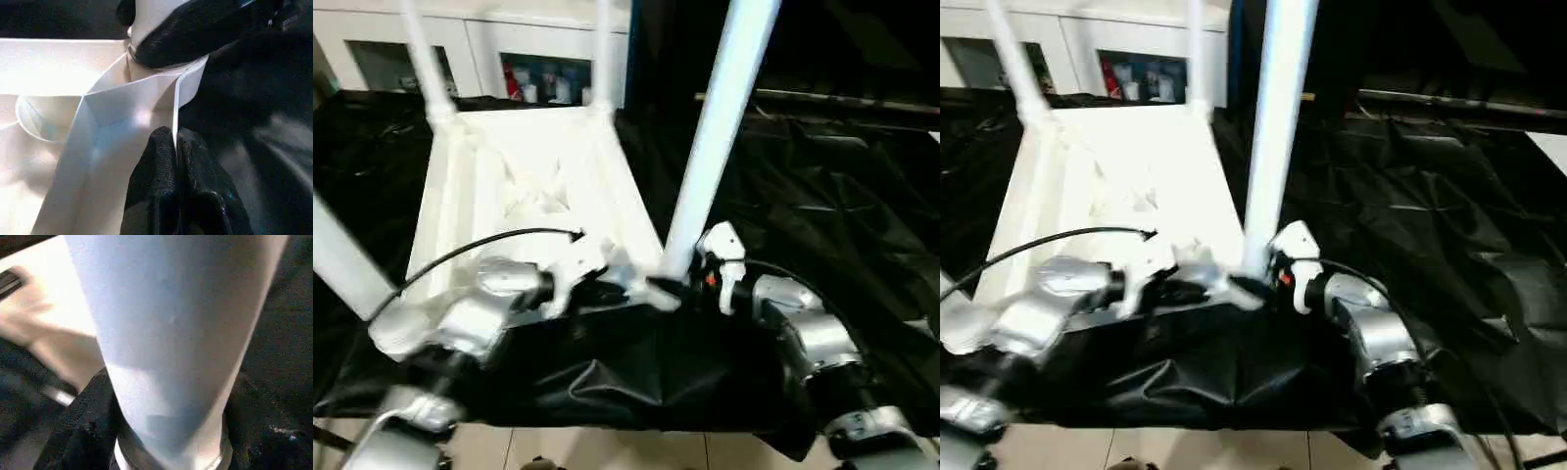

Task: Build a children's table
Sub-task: Rotate leg to tighten

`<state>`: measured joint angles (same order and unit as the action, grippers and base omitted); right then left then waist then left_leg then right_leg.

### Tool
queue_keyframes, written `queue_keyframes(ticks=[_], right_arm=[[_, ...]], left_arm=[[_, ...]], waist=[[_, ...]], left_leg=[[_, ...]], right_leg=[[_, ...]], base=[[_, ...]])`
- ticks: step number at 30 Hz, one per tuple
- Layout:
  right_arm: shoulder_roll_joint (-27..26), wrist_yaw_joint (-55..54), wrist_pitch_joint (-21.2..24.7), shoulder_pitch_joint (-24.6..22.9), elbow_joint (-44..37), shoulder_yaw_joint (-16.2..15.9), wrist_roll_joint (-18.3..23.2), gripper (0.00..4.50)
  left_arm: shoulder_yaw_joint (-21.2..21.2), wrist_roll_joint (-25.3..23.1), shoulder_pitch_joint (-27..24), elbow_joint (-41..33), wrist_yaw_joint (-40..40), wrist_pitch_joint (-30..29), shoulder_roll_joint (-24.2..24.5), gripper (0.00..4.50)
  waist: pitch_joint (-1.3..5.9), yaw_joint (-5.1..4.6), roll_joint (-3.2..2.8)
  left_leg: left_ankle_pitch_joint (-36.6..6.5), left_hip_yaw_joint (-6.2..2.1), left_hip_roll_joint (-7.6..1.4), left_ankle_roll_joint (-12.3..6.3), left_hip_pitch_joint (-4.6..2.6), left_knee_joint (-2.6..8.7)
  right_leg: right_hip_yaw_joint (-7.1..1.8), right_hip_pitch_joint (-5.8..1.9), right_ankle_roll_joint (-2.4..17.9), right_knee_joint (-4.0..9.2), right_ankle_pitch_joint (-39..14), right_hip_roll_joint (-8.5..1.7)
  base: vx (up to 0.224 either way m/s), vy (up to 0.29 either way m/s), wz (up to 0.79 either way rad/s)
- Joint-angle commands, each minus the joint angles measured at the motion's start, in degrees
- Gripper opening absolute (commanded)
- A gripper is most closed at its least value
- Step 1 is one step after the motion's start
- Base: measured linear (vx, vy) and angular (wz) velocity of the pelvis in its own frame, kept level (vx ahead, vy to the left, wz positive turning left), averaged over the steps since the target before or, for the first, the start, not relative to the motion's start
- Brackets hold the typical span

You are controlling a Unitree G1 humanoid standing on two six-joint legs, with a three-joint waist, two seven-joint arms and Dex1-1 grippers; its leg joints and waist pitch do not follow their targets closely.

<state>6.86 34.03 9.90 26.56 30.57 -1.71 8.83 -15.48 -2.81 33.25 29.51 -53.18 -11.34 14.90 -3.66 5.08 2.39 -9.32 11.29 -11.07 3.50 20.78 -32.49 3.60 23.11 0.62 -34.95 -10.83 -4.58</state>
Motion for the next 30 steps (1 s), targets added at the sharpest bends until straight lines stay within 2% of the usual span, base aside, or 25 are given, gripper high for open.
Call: queue_keyframes(ticks=[1,2,3,4,5,6,8,10,11,12,13,14,15,16,17,19,20,23,24,25,27,28,30], right_arm=[[-1.8,-1.9,1.2,-0.9,0.3,-0.8,0.4,2.56],[-2.7,-2.6,1.2,-1.3,-0.5,-1.0,0.5,2.56],[-3.7,-2.9,1.0,-1.7,-1.6,-1.4,0.5,2.56],[-3.9,-3.0,0.9,-1.8,-1.8,-1.5,0.5,2.56],[-4.0,-2.5,0.8,-2.0,-2.4,-1.5,0.8,2.56],[-4.0,-2.5,0.8,-2.0,-2.4,-1.5,0.8,2.56],[-4.2,-1.6,0.7,-2.4,-4.0,-0.6,2.1,3.09],[-4.1,-1.6,1.0,-2.5,-4.8,0.0,2.7,3.21],[-3.8,-1.8,1.1,-2.4,-5.2,0.4,2.8,3.27],[-3.0,-2.0,1.2,-2.3,-6.0,0.5,2.5,3.57],[-2.2,-1.9,1.3,-2.4,-6.9,0.6,2.5,3.66],[-2.0,-1.7,1.4,-2.4,-7.3,0.8,2.7,3.66],[-1.2,-1.0,1.8,-2.7,-8.7,1.1,3.2,3.69],[-0.3,0.3,2.4,-3.0,-10.2,1.2,3.9,3.69],[1.1,2.3,3.2,-3.6,-12.2,1.2,4.6,3.69],[3.8,5.6,4.3,-4.9,-15.2,0.5,5.1,3.69],[4.8,6.8,4.6,-5.5,-16.3,0.2,5.1,3.69],[8.3,8.6,4.2,-6.7,-18.0,0.7,4.7,3.69],[9.4,9.0,4.4,-6.9,-18.4,1.0,4.7,3.69],[11.2,10.5,5.3,-7.6,-19.5,1.3,5.2,3.69],[12.0,11.2,5.8,-7.9,-20.2,1.3,5.4,3.69],[13.1,12.5,6.6,-8.5,-21.1,1.2,5.8,3.69],[16.0,15.8,8.8,-10.2,-23.7,0.5,6.7,3.69]], left_arm=[[0.9,1.1,0.5,1.7,3.7,0.2,-2.2,0.0],[0.7,1.3,1.0,2.0,3.7,0.3,-3.0,0.0],[0.3,1.2,1.4,2.3,3.7,1.0,-3.6,0.0],[0.2,1.2,1.5,2.4,3.7,1.1,-3.7,0.0],[0.1,1.2,1.5,2.3,3.3,1.3,-3.5,0.0],[0.1,1.2,1.5,2.3,3.3,1.3,-3.5,0.0],[0.1,0.8,1.3,2.4,2.7,2.6,-3.2,0.0],[0.2,0.6,1.1,2.5,2.9,3.9,-3.1,0.0],[0.6,0.6,0.9,2.4,3.6,4.6,-3.2,0.0],[1.2,1.0,0.7,2.2,4.2,5.2,-3.5,0.0],[1.7,1.2,0.6,1.8,4.8,5.4,-3.6,0.0],[1.7,1.2,0.5,1.6,4.8,5.4,-3.6,0.0],[2.1,1.8,0.4,1.0,4.4,4.9,-3.7,0.28],[2.7,2.8,0.2,0.1,3.8,3.7,-3.7,0.45],[3.1,3.9,-0.2,-1.5,2.6,2.0,-3.6,0.45],[3.4,4.7,-1.0,-4.0,2.1,0.8,-3.3,0.45],[3.5,4.6,-1.3,-4.8,2.4,1.0,-3.2,0.76],[4.4,5.2,-2.9,-8.4,3.0,0.0,-2.5,0.96],[4.4,5.6,-3.7,-10.3,2.4,-1.1,-1.9,1.09],[4.3,6.5,-5.2,-14.0,1.1,-3.8,-0.8,1.2],[4.3,6.9,-5.8,-15.6,0.6,-5.0,-0.3,1.29],[4.8,7.9,-6.7,-17.9,0.2,-6.9,0.3,1.29],[5.1,10.7,-9.7,-25.0,-2.1,-12.2,3.2,1.63]], waist=[[3.12,0.1,0.24],[3.24,0.19,0.17],[3.3,0.09,-0.24],[3.31,0.1,-0.03],[3.35,0.22,-0.22],[3.34,0.2,-0.17],[3.25,0.23,-0.2],[3.19,0.29,-0.12],[3.19,0.27,-0.04],[3.22,0.3,-0.15],[3.13,0.29,0.08],[3.15,0.38,0.01],[3.1,0.36,0.22],[3.09,0.44,0.17],[3.06,0.41,0.11],[3.31,0.67,0.04],[3.27,0.58,-0.03],[3.25,0.5,0.32],[3.1,0.44,0.19],[3.01,0.29,0.35],[2.83,0.25,0.36],[2.77,0.22,0.26],[2.6,0.18,0.23]], left_leg=[[-16.5,-1.37,-2.19,0.69,-0.83,3.93],[-15.6,-1.35,-2.27,0.37,-0.74,3.89],[-14.9,-1.32,-2.29,0.25,-0.61,3.91],[-14.5,-1.25,-2.2,0.09,-0.54,3.84],[-13.8,-1.2,-2.16,-0.3,-0.55,3.77],[-13.9,-1.14,-2.17,-0.65,-0.57,3.76],[-14.3,-1.16,-2.18,-0.87,-0.57,3.81],[-14.9,-1.23,-2.19,-0.91,-0.5,3.88],[-15.0,-1.26,-2.28,-0.89,-0.5,3.92],[-15.0,-1.26,-2.33,-0.79,-0.59,3.92],[-14.9,-1.18,-2.33,-0.85,-0.56,3.91],[-14.8,-1.14,-2.32,-0.9,-0.6,3.85],[-14.6,-1.08,-2.28,-1.15,-0.52,3.81],[-14.2,-1.16,-2.28,-1.28,-0.38,3.83],[-13.5,-1.16,-2.32,-1.64,-0.24,3.81],[-12.0,-1.03,-2.39,-2.29,-0.32,3.52],[-11.3,-1.06,-2.44,-2.57,-0.2,3.54],[-9.3,-0.99,-2.42,-3.32,-0.12,3.32],[-9.1,-0.97,-2.34,-3.52,-0.03,3.33],[-9.5,-0.95,-2.36,-3.47,-0.03,3.34],[-10.0,-0.87,-2.32,-3.65,-0.11,3.33],[-10.2,-0.87,-2.25,-3.59,-0.05,3.34],[-11.5,-0.93,-2.48,-3.06,-0.2,3.46]], right_leg=[[-2.84,-2.06,7.8,5.43,-21.6,-4.16],[-2.87,-2.09,8.0,5.24,-19.7,-4.16],[-2.9,-2.15,8.4,5.06,-17.1,-3.99],[-2.87,-2.22,8.6,4.98,-15.9,-3.9],[-2.89,-2.26,9.0,4.75,-14.2,-3.89],[-2.84,-2.28,9.4,4.78,-13.8,-3.87],[-2.82,-2.28,9.3,4.93,-15.0,-3.95],[-2.82,-2.27,8.7,5.13,-16.8,-4.02],[-2.82,-2.26,8.6,5.15,-17.0,-4.03],[-2.83,-2.21,8.7,5.06,-16.8,-4.01],[-2.83,-2.17,8.7,5.03,-16.7,-3.94],[-2.85,-2.16,8.7,5.04,-16.7,-4.01],[-2.88,-2.14,8.6,5.09,-16.9,-4.06],[-2.86,-2.32,8.4,5.0,-16.8,-4.09],[-2.86,-2.36,8.2,4.86,-15.8,-4.05],[-2.88,-2.48,9.4,4.53,-12.8,-4.08],[-2.79,-2.5,10.1,4.36,-10.5,-3.82],[-2.7,-2.7,11.4,3.85,-5.3,-3.71],[-2.68,-2.75,11.9,3.84,-5.2,-3.75],[-2.66,-2.83,12.0,3.93,-6.1,-3.76],[-2.73,-2.75,11.7,4.16,-8.0,-3.67],[-2.73,-2.72,11.5,4.25,-8.8,-3.66],[-2.74,-2.64,11.2,4.41,-10.9,-3.59]], base=[[0.0,0.0,0.0],[0.0,0.0,0.0],[0.0,0.0,0.0],[0.0,0.0,0.0],[0.0,0.0,0.0],[0.0,0.0,0.0],[0.0,0.0,0.0],[0.0,0.0,0.0],[0.0,0.0,0.0],[0.0,0.0,0.0],[0.0,0.0,0.0],[0.0,0.0,0.0],[0.0,0.0,0.0],[0.0,0.0,0.0],[0.0,0.0,0.0],[0.0,0.0,0.0],[0.0,0.0,0.0],[0.0,0.0,0.0],[0.0,0.0,0.0],[0.0,0.0,0.0],[0.0,0.0,0.0],[0.0,0.0,0.0],[0.0,0.0,0.0]])
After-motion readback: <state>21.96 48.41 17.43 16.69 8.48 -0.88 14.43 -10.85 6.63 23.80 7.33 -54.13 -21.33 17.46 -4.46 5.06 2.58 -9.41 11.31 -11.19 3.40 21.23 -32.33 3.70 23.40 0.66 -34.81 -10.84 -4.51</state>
